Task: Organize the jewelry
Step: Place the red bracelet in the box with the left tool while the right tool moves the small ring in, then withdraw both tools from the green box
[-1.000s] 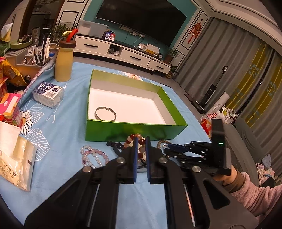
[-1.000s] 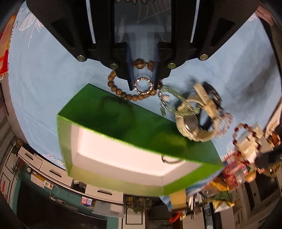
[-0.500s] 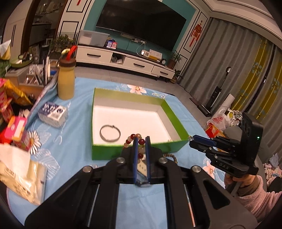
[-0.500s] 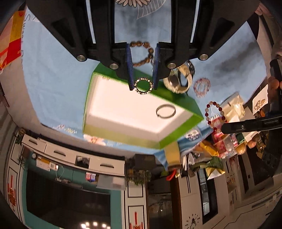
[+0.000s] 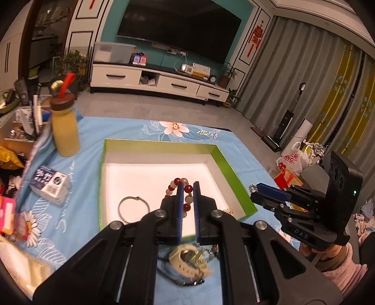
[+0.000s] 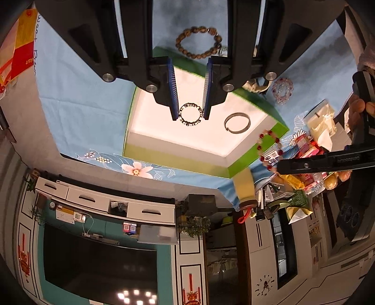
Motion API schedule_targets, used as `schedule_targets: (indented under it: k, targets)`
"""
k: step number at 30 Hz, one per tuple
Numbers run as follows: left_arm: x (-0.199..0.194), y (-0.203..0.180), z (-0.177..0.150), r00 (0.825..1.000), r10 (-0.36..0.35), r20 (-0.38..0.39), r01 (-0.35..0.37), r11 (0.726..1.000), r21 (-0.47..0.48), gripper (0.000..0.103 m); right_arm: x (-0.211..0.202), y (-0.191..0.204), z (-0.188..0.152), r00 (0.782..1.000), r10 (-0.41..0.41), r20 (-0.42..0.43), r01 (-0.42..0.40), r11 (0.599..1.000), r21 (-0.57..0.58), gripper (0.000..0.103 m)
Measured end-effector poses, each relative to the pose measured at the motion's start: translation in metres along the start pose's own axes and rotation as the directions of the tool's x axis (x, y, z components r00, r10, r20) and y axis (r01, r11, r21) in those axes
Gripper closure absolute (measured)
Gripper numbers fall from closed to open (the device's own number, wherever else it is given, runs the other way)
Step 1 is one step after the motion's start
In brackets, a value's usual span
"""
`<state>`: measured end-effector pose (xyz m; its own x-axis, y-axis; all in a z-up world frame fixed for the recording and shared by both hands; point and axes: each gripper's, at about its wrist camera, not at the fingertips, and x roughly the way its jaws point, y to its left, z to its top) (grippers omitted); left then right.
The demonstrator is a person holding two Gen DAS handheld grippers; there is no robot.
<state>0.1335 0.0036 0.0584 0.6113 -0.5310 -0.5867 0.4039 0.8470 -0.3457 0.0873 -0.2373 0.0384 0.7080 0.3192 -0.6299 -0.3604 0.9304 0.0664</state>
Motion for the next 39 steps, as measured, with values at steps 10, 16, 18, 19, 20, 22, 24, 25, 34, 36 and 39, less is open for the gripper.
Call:
schedule_targets:
  k: [10, 16, 18, 19, 20, 22, 24, 25, 34, 36, 39]
  targets:
    - [0.067, 0.002, 0.003, 0.994, 0.017, -0.106, -0.019, 1.0, -0.016, 0.096, 0.037, -0.012, 0.0, 0.999, -0.003, -0.049, 0.004, 0.999, 0.032, 0.082]
    - [0.095, 0.006, -0.001, 0.986, 0.038, -0.163, -0.042, 0.999, -0.022, 0.096, 0.056, -0.017, -0.001, 0.997, 0.0, -0.078, 0.005, 0.998, 0.055, 0.082]
    - [0.099, 0.006, -0.002, 0.984, 0.045, -0.171, -0.049, 0.999, -0.019, 0.096, 0.062, -0.019, -0.001, 0.996, 0.001, -0.092, 0.005, 0.998, 0.067, 0.082]
    - [0.101, 0.006, -0.002, 0.984, 0.049, -0.172, -0.053, 0.998, -0.018, 0.093, 0.063, -0.02, -0.002, 0.995, 0.003, -0.097, 0.004, 0.997, 0.072, 0.082]
    - [0.101, 0.006, -0.001, 0.983, 0.053, -0.173, -0.057, 0.998, -0.02, 0.086, 0.065, -0.021, -0.002, 0.995, 0.004, -0.1, 0.004, 0.997, 0.079, 0.081]
    - [0.1, 0.007, -0.001, 0.984, 0.057, -0.168, -0.062, 0.998, -0.025, 0.075, 0.066, -0.022, -0.003, 0.995, -0.002, -0.102, 0.011, 0.996, 0.092, 0.073]
    - [0.095, 0.007, -0.002, 0.985, 0.064, -0.159, -0.07, 0.997, -0.027, 0.061, 0.063, -0.026, -0.003, 0.995, -0.003, -0.096, 0.013, 0.994, 0.109, 0.063]
    - [0.092, 0.007, -0.002, 0.986, 0.072, -0.152, -0.077, 0.997, -0.027, 0.053, 0.062, -0.027, -0.004, 0.996, -0.003, -0.091, 0.014, 0.993, 0.12, 0.06]
    - [0.032, 0.014, -0.018, 0.976, 0.2, -0.083, -0.202, 0.979, -0.016, 0.013, 0.023, -0.038, -0.018, 0.999, -0.001, -0.044, 0.008, 0.986, 0.169, 0.057]
    - [0.019, 0.02, -0.023, 0.969, 0.234, -0.084, -0.237, 0.971, -0.032, 0.006, 0.013, -0.04, -0.025, 0.999, -0.004, -0.039, 0.012, 0.982, 0.186, 0.054]
    - [-0.002, 0.028, -0.035, 0.949, 0.301, -0.09, -0.306, 0.951, -0.045, 0.003, 0.002, -0.041, -0.036, 0.999, 0.0, -0.043, 0.009, 0.977, 0.211, 0.053]
